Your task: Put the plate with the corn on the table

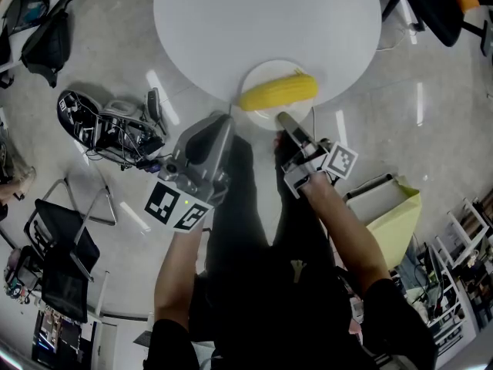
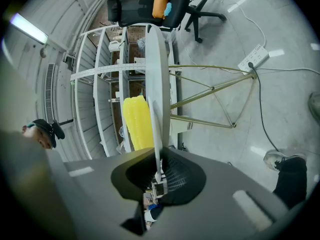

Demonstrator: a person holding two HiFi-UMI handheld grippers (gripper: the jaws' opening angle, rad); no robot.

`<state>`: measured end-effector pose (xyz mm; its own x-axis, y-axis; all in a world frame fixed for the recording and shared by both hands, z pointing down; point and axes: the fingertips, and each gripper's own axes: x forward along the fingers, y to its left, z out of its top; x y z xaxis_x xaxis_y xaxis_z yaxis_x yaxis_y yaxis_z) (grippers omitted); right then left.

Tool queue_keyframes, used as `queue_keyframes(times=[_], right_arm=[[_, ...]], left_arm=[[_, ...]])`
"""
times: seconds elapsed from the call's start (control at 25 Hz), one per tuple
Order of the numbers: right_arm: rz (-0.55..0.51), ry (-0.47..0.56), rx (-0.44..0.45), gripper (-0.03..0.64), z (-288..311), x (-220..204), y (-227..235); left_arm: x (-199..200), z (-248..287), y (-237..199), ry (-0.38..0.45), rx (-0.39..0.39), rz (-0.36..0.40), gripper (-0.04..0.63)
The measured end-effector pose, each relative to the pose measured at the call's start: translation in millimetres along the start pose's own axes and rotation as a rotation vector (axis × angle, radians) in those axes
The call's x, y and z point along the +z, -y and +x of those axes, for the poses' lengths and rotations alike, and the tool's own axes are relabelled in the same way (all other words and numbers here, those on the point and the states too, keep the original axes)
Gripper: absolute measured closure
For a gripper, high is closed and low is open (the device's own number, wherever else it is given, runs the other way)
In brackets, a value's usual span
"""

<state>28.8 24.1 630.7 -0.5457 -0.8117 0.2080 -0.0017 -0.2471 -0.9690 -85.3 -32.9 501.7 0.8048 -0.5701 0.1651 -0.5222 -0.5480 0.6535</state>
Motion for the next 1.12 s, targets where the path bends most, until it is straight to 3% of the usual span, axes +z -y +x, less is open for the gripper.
queue_keyframes(times=[1.12], right_arm=[[0.015,0.022,0.004,0.586,-0.9,0.5,1.9]], left_arm=[[1.1,2.4,-8.2,0.013,0.007,-0.010,0.592]])
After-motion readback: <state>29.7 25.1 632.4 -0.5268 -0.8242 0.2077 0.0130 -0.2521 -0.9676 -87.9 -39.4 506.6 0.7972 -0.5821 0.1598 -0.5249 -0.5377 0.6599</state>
